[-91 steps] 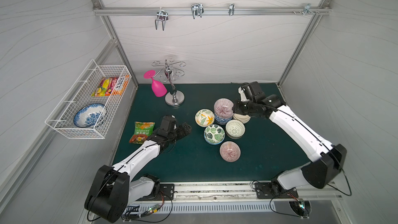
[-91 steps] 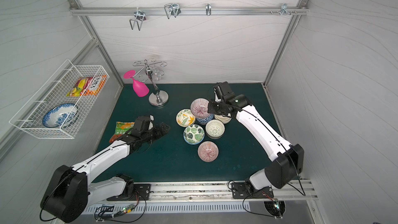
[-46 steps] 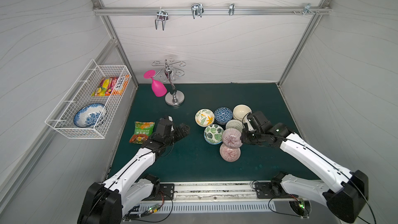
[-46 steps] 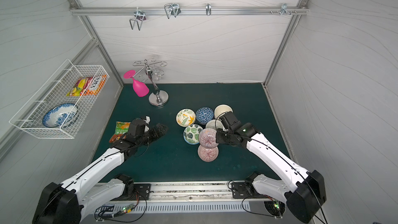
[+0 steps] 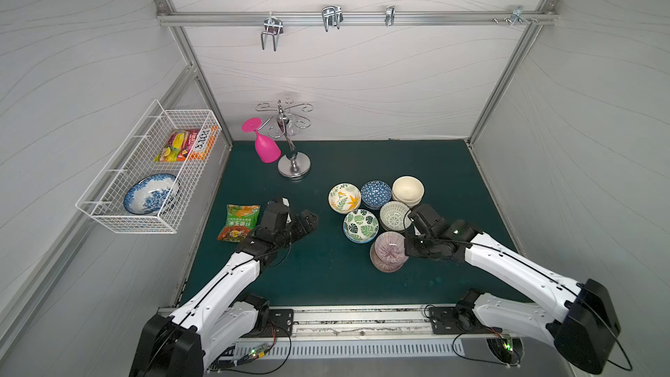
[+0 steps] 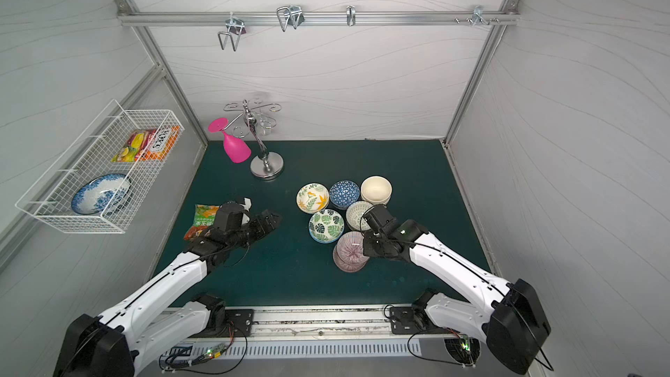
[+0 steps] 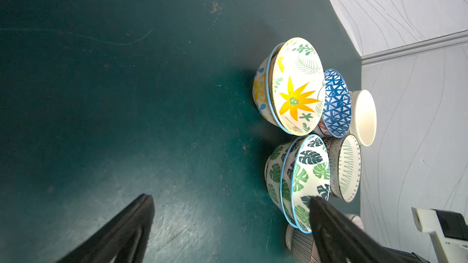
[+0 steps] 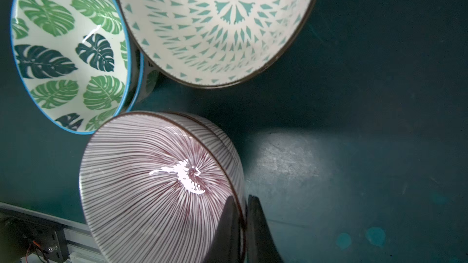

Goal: Stack the bowls
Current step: Place the bowl on the bowl.

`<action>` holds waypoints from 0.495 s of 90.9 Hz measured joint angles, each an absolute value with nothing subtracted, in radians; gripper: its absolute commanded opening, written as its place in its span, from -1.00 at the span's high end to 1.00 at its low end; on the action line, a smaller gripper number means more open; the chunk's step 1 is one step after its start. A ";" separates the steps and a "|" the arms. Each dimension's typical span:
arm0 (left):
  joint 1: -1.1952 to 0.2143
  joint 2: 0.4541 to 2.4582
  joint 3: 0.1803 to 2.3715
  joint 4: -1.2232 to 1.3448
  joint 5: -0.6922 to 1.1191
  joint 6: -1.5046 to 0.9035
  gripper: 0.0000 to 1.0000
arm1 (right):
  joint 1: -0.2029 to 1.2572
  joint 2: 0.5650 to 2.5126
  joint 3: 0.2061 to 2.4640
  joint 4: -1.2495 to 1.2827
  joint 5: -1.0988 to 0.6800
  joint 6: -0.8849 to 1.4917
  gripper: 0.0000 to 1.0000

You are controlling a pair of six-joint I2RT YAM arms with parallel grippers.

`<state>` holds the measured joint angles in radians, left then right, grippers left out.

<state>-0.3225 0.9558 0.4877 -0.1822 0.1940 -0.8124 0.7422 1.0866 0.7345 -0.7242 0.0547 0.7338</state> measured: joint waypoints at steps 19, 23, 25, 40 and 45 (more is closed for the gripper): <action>-0.323 0.942 0.485 -0.186 0.191 -0.815 -0.99 | 0.749 1.087 0.698 -0.684 0.060 0.736 1.00; -0.323 0.937 0.483 -0.186 0.191 -0.816 -0.99 | 0.752 1.087 0.696 -0.682 0.065 0.736 1.00; -0.323 0.935 0.482 -0.186 0.191 -0.816 -0.99 | 0.754 1.087 0.696 -0.680 0.067 0.736 1.00; -0.323 0.932 0.480 -0.194 0.191 -0.816 -0.99 | 0.775 1.109 0.700 -0.660 0.078 0.736 1.00; -0.323 0.932 0.480 -0.197 0.191 -0.816 -0.99 | 0.785 1.124 0.703 -0.657 0.083 0.736 0.94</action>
